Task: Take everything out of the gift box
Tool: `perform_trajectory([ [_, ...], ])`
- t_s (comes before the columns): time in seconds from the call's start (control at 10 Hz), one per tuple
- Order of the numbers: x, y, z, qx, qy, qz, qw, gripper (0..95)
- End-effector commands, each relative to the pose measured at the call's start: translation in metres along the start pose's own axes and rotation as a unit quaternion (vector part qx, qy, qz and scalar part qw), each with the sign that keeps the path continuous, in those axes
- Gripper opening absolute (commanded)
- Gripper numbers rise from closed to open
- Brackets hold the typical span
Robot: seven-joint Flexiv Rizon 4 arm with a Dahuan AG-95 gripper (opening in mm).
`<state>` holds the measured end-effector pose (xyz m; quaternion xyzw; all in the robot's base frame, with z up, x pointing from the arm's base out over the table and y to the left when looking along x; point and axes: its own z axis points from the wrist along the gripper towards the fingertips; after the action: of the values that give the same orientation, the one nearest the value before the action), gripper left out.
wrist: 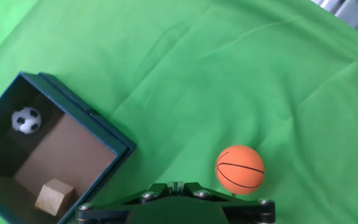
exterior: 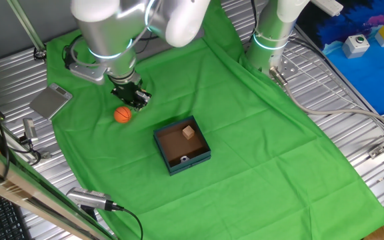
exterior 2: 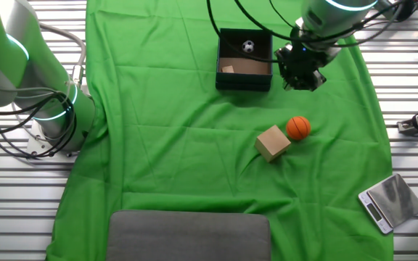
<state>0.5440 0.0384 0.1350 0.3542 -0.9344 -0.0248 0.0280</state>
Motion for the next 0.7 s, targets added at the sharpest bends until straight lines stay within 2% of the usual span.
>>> perform_trajectory([
  [0.1,-0.001,0.000,0.001,-0.014,0.008,-0.002,0.9999,0.0],
  [0.2,-0.001,0.000,0.001,-0.014,0.011,0.007,0.9998,0.0],
  [0.3,-0.004,0.009,0.000,-0.012,0.013,0.023,0.9996,0.0],
  [0.4,-0.011,0.025,0.000,-0.008,0.015,0.037,0.9992,0.0],
  [0.7,-0.029,0.057,0.003,-0.003,0.010,0.079,0.9968,0.0],
])
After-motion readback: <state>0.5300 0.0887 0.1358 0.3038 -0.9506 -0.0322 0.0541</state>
